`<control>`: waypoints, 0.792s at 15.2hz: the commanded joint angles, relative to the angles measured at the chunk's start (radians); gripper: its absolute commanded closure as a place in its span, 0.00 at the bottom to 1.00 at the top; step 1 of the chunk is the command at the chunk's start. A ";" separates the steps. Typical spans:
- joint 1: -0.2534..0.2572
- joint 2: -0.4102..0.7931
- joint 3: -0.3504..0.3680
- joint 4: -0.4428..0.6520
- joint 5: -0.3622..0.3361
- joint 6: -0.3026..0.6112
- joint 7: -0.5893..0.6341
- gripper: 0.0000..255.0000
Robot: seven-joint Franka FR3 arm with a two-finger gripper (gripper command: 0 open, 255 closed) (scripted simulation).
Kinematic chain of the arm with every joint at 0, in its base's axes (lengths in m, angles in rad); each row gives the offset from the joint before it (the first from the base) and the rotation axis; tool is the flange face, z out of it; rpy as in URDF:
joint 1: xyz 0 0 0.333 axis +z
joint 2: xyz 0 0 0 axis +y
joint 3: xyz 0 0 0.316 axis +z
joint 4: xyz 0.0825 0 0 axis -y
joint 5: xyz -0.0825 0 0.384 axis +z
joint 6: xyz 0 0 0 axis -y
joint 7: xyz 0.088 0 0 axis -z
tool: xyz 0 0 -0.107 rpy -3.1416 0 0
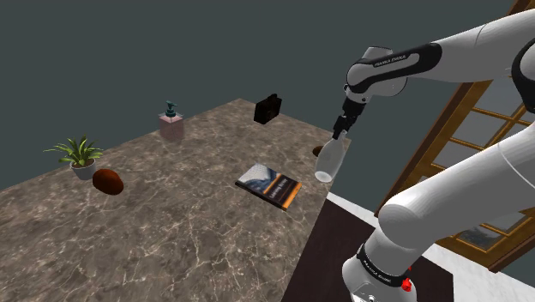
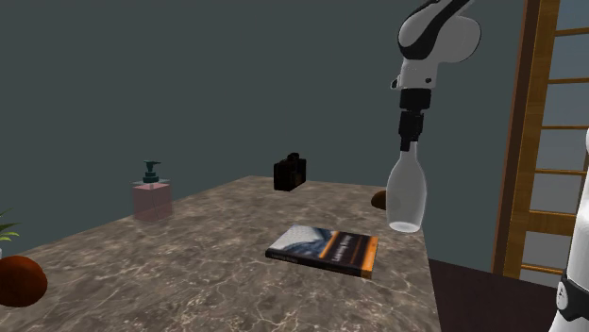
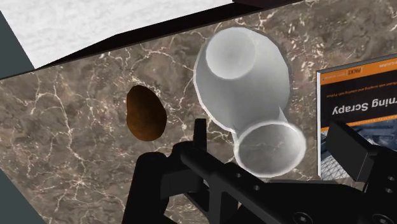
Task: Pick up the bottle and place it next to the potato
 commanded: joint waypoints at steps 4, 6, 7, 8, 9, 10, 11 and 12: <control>-0.002 -0.040 0.017 0.070 -0.002 -0.109 0.006 0.00; -0.002 -0.048 0.021 0.090 -0.002 -0.137 0.007 0.00; -0.002 -0.049 0.021 0.090 -0.002 -0.137 0.007 0.00; -0.002 -0.048 0.021 0.090 -0.002 -0.137 0.007 0.00; -0.002 -0.048 0.021 0.090 -0.002 -0.137 0.007 0.00; -0.002 -0.048 0.021 0.090 -0.002 -0.137 0.007 0.00; -0.002 -0.048 0.021 0.090 -0.002 -0.137 0.007 0.00; -0.002 -0.048 0.021 0.090 -0.002 -0.137 0.007 0.00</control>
